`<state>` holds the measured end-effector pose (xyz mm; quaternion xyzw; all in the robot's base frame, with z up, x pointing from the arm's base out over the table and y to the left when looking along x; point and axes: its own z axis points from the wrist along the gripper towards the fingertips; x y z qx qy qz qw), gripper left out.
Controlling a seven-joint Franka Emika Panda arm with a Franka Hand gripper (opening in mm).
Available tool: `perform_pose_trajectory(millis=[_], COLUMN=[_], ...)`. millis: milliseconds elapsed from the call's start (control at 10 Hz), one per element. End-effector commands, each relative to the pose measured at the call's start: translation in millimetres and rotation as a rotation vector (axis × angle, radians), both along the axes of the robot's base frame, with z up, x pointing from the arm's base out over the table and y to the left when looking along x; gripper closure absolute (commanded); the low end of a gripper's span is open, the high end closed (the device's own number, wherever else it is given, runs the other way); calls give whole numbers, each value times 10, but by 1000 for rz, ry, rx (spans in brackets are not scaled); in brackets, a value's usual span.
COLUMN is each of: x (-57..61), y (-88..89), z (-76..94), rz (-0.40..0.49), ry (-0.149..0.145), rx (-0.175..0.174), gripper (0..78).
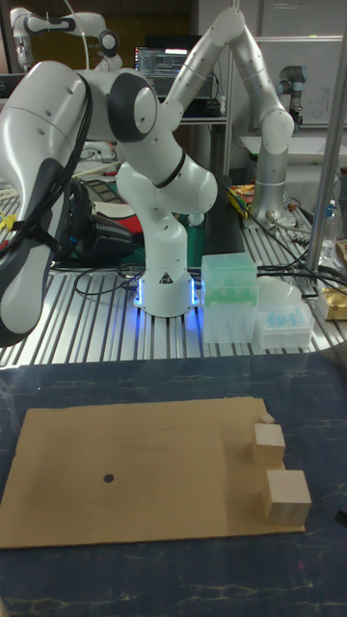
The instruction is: Grab the block and place it at the designated location
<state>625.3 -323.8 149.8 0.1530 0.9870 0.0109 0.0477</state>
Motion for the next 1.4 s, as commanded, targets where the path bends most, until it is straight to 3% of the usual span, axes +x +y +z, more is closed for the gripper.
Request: perform_pose_trajectory(millis=[100, 500, 800, 1200, 1400], x=[57, 85, 90, 115, 115], y=[116, 248, 231, 273, 273], z=[-145, -240, -363, -347, -347], rz=[-34, -67, -69, -103, -116], ry=[-34, -48, -56, -46, -50], rx=[4, 9, 9, 9, -17], gripper=[4, 4, 4, 4, 4])
